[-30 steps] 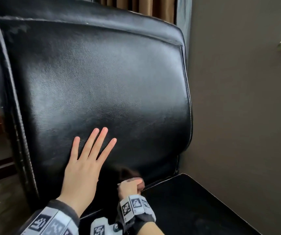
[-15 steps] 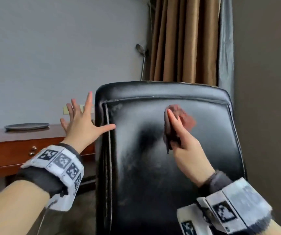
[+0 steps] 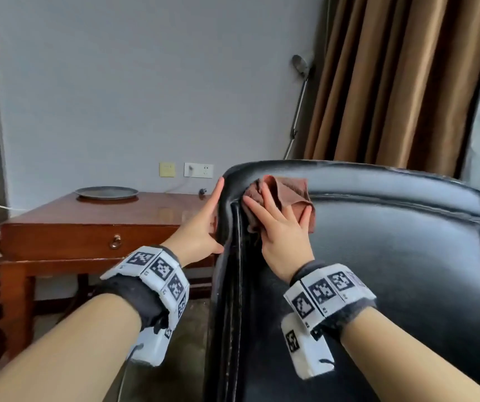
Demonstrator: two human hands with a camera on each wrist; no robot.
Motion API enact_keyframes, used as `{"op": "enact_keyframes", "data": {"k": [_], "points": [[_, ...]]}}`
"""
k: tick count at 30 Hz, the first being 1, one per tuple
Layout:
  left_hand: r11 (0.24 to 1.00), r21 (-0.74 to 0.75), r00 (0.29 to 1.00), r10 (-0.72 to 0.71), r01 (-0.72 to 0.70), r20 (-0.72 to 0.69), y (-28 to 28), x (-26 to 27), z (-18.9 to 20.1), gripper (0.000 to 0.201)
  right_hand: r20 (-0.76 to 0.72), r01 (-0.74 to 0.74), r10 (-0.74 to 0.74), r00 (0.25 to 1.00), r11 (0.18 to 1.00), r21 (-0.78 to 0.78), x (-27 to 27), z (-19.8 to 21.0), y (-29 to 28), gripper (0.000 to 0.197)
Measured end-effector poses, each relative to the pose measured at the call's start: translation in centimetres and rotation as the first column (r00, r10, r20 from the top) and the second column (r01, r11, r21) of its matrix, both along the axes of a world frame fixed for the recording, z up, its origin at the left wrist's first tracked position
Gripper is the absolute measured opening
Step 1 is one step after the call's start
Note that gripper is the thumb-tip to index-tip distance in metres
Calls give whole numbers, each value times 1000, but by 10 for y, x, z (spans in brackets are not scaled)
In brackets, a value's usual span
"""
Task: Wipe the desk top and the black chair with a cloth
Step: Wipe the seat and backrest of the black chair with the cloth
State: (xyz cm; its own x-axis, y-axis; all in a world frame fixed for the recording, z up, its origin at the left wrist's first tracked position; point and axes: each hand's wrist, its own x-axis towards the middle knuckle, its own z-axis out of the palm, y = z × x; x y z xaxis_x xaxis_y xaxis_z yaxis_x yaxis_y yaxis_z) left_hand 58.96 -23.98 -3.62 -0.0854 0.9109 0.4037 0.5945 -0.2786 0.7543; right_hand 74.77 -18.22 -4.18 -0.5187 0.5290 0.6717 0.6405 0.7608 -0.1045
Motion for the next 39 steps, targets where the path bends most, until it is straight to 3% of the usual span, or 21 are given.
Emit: {"op": "enact_keyframes", "data": {"k": [5,8,11,15,18,20,24,26,27,29,30,32,34,36,39], "points": [[995,102,991,-13,-1,134,-11,-14,-26,100,90,-126,103,991,945,303,-7,-44,-4,63],[993,103,992,43,-55,115,-8,-11,-52,79,192,-249,190,963,899,361,-2,-81,-12,60],[991,110,987,65,-81,148,-2,-3,-67,70,246,-250,165,955,894,371,6,-94,-15,59],[995,96,977,4,-25,213,4,1,-65,67,213,-111,48,976,950,292,-5,-57,-13,62],[996,83,957,-36,13,289,6,1,-66,67,223,-19,-53,973,951,310,-23,-60,-12,65],[998,58,952,-43,26,304,11,-4,-63,72,289,-39,-59,955,947,320,-32,-81,-12,66],[999,33,944,-51,43,327,10,-8,-68,83,564,-22,-134,815,965,262,-43,-147,-45,55],[998,18,942,-67,64,330,11,-6,-69,84,522,85,-110,846,994,73,-41,-172,-64,38],[997,10,942,-70,70,329,12,-5,-68,84,502,44,-35,864,999,-5,-39,-185,-67,36],[997,-17,941,-69,79,331,11,-6,-65,84,457,8,-8,889,1000,2,-37,-203,-62,28],[996,-40,943,-64,81,327,9,-6,-62,84,477,19,-38,878,999,45,-35,-193,-64,22],[991,-105,936,-43,85,351,4,-8,-54,81,437,16,-24,899,1000,22,-32,-152,-60,44],[984,-152,923,-27,92,383,2,-8,-44,74,370,45,-46,928,999,11,-27,-105,-53,53],[976,-196,914,-4,91,407,-2,-5,-35,67,323,37,-50,945,998,46,-22,-72,-52,53],[959,-273,923,36,76,383,-4,-7,-28,63,319,-50,35,947,998,39,-21,-55,-57,49]]}}
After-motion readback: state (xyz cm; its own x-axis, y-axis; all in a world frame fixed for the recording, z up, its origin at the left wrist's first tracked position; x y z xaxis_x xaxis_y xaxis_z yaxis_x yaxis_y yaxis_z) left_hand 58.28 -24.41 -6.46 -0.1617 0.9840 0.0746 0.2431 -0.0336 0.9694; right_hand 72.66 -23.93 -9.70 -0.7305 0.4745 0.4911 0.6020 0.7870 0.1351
